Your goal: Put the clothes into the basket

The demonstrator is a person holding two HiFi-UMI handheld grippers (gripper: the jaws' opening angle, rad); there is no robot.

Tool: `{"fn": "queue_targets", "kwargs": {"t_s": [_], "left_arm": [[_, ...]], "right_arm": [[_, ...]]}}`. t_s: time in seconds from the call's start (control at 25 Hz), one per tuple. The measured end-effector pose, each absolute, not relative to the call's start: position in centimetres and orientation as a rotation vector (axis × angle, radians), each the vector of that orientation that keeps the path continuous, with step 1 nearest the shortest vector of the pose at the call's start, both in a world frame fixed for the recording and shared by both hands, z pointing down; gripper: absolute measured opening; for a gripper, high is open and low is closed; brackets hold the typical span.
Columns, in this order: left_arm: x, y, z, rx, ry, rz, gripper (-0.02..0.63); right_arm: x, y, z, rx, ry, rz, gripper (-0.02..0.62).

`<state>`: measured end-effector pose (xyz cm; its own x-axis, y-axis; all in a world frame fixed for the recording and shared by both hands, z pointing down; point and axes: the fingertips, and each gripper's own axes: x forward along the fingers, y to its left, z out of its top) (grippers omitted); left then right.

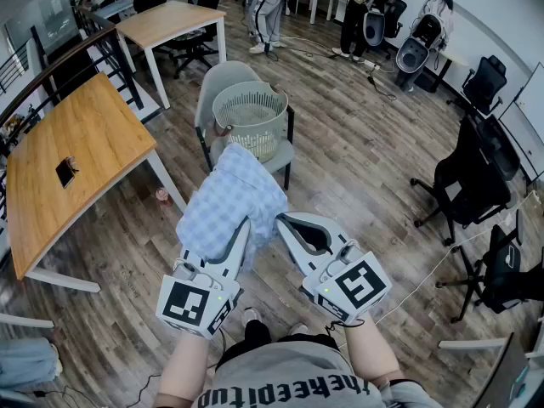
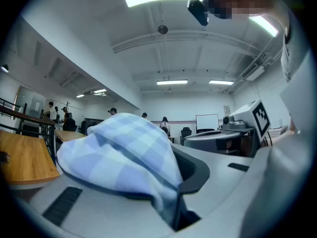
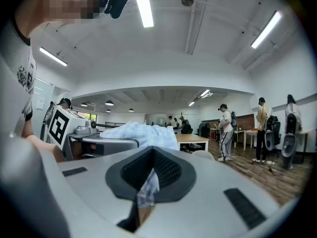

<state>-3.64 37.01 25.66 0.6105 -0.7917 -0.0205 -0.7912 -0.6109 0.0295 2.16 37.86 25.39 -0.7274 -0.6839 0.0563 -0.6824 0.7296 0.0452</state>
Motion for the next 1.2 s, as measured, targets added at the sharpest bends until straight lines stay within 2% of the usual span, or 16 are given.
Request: {"fn": "queue_targets", "kwargs": {"t_s": [1.2], "left_arm": [[-6.1,31.9,26.8,2.821,-1.29,-0.054,0.078]], "right_arm": [[-0.3,33.3,26.8,1.214,-2.792,0.004,0.009]]}}
